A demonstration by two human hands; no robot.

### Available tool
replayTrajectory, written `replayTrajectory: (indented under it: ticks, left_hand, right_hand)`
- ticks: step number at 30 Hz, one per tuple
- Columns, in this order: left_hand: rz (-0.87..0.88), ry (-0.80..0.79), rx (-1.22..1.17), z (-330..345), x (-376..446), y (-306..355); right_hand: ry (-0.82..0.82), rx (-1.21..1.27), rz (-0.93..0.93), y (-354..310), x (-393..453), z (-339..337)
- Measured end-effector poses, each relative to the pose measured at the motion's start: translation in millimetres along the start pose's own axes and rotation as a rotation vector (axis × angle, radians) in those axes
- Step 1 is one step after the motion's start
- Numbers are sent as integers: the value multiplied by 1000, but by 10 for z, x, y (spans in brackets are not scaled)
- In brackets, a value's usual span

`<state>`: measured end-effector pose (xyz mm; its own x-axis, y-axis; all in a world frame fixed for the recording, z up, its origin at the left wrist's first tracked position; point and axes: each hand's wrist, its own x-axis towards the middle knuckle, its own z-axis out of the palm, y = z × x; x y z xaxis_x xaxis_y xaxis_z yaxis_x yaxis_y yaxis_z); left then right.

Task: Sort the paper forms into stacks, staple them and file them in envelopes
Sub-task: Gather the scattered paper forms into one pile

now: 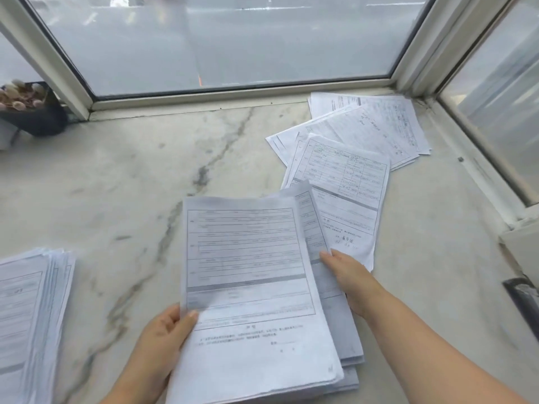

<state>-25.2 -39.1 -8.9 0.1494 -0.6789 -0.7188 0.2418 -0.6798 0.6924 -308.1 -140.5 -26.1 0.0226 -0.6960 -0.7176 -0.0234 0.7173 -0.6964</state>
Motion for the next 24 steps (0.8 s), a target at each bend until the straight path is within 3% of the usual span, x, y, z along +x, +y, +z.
replayTrajectory:
  ticks: [3, 7, 9, 13, 14, 16, 19, 24]
  left_hand:
    - [121, -13, 147, 283, 4, -126]
    - [362, 335, 659, 285, 106, -130]
    - [340, 402, 586, 179, 155, -70]
    - [200, -46, 48, 39, 118, 269]
    - [235, -68, -16, 38, 94, 364]
    - [391, 14, -66, 96, 3, 577]
    - [592, 122, 41, 151, -103, 844]
    - [606, 201, 205, 121, -41, 887]
  right_hand:
    - [-93, 54, 60, -11, -19, 70]
    - [-115, -47, -36, 14, -127, 181]
    - [-133, 25, -73, -39, -165, 192]
    - [-279, 156, -254, -394, -299, 259]
    - [-320, 152, -318, -513, -353, 288]
    - [-369, 103, -455, -767, -505, 359]
    - [-364, 30, -648, -1052, -712, 462]
    - [-301, -126, -671, -967, -640, 520]
